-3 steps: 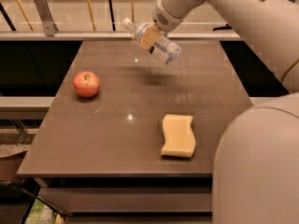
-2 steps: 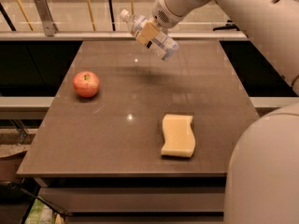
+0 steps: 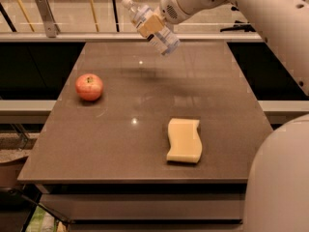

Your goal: Place blue plastic bottle upright

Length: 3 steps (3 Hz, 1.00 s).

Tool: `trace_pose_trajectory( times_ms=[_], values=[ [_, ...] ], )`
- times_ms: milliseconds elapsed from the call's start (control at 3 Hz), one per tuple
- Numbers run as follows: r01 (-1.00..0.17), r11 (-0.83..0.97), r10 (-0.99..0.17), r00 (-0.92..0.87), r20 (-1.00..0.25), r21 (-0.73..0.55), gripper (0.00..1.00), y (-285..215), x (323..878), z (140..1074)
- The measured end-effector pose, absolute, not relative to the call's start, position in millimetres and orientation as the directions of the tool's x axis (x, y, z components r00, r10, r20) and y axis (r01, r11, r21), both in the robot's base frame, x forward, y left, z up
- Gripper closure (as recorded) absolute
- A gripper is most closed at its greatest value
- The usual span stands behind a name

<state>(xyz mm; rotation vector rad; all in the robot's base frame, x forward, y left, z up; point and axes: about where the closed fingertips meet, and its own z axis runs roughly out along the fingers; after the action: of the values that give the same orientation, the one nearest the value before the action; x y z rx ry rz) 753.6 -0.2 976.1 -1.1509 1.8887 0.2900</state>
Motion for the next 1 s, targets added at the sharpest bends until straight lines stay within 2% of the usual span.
trace_pose_trajectory(
  times_ms=[1000],
  values=[
    [-0.845, 0.528, -0.377, -0.146, -0.915, -0.083, 1.00, -7.1, 759.8, 971.3]
  ],
)
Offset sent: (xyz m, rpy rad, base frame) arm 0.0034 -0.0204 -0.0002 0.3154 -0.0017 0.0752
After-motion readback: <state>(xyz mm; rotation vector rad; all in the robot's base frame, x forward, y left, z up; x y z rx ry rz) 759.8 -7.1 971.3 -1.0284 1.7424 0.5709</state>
